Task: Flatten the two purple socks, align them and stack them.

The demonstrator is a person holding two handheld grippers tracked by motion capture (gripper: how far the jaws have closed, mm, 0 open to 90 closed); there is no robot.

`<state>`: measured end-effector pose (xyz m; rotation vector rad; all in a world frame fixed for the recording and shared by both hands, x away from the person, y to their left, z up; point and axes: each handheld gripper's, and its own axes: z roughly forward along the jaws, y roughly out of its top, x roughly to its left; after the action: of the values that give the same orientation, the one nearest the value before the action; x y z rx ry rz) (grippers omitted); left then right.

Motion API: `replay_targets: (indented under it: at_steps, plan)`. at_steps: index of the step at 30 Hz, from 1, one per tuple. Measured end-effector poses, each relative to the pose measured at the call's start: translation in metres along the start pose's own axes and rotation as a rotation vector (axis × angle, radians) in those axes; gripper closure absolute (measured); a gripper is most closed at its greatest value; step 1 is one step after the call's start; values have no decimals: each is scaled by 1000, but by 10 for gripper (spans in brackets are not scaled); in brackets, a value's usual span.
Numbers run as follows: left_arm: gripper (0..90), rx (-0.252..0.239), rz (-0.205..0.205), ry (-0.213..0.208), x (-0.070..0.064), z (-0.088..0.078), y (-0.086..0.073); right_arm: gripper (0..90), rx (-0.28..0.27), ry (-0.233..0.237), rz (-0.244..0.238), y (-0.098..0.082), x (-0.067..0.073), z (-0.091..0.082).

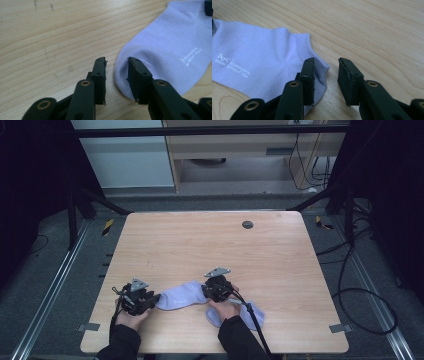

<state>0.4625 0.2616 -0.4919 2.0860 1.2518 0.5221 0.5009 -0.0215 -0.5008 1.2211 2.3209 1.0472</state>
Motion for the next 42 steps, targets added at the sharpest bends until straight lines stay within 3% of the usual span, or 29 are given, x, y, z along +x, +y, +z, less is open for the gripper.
replay_targets:
  at_steps: [6, 10, 14, 22, 32, 42]
  plan:
    - [812, 17, -4, -14, -3, 2, 2, 843, 6, -4, -19, 0, 7, -1]
    - [868, 20, -1, -19, -3, -1, 3, 868, 6, 8, -23, 0, 7, -3]
    - [872, -35, -31, -41, -3, -11, 6, 870, -24, 42, 11, 0, 5, -10]
    - [872, -113, -37, -96, -17, -33, 17, 871, -105, 107, -9, 9, 1, -51]
    - [872, -155, 14, -174, -54, -45, 34, 872, -152, 106, -16, -5, -27, -110]
    - [872, -117, 81, -214, -94, -33, 46, 872, -145, 74, 0, -30, -49, -144]
